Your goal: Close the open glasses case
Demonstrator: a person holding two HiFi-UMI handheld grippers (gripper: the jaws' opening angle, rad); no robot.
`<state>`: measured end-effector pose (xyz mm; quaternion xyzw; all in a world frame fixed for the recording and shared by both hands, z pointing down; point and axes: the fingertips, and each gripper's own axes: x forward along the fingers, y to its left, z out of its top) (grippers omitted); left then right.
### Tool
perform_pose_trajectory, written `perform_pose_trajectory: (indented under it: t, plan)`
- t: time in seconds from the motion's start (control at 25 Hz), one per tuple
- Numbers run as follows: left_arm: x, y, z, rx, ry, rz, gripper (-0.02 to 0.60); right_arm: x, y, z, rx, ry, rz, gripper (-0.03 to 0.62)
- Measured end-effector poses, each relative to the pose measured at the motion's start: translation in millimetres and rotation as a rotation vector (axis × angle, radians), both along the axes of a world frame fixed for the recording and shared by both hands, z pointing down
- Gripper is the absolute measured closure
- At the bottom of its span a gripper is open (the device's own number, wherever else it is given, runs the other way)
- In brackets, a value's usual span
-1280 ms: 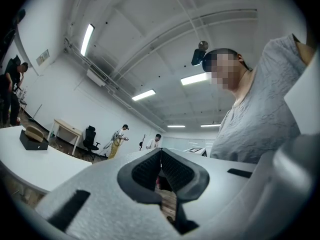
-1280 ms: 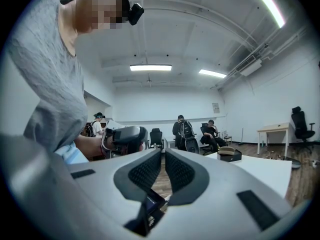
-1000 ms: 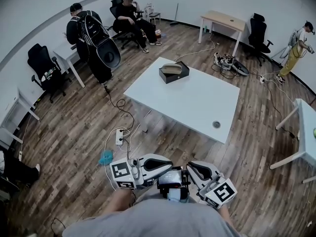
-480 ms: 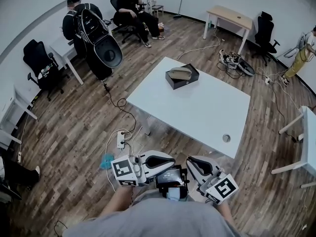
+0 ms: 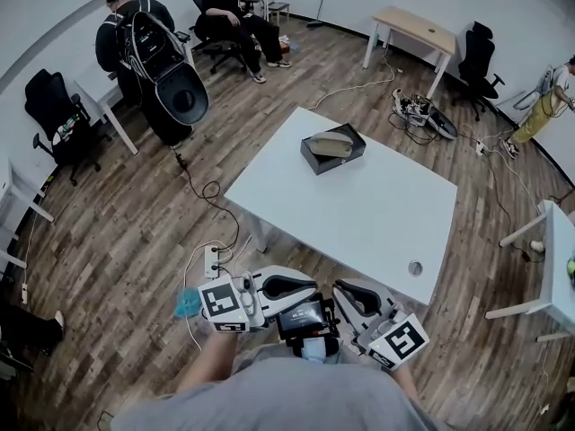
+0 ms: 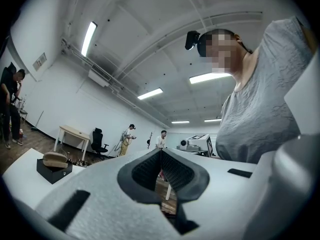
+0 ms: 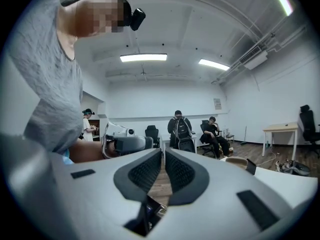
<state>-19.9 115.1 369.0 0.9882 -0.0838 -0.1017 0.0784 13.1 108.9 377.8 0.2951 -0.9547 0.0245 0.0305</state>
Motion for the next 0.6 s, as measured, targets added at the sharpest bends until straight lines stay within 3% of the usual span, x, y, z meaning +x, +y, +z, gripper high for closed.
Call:
perform_pose_trajectory:
  t: [0.32,0.6]
  plan:
    - [3,-45,11,-0.031,-0.010,0.012,0.563,7,-58,14,-0.029,0.002,0.026,0.554]
    - [2,-123,8,-0.033,-0.043,-0.027,0.561,8,-140,8,-0.008,-0.035,-0.004,0.554]
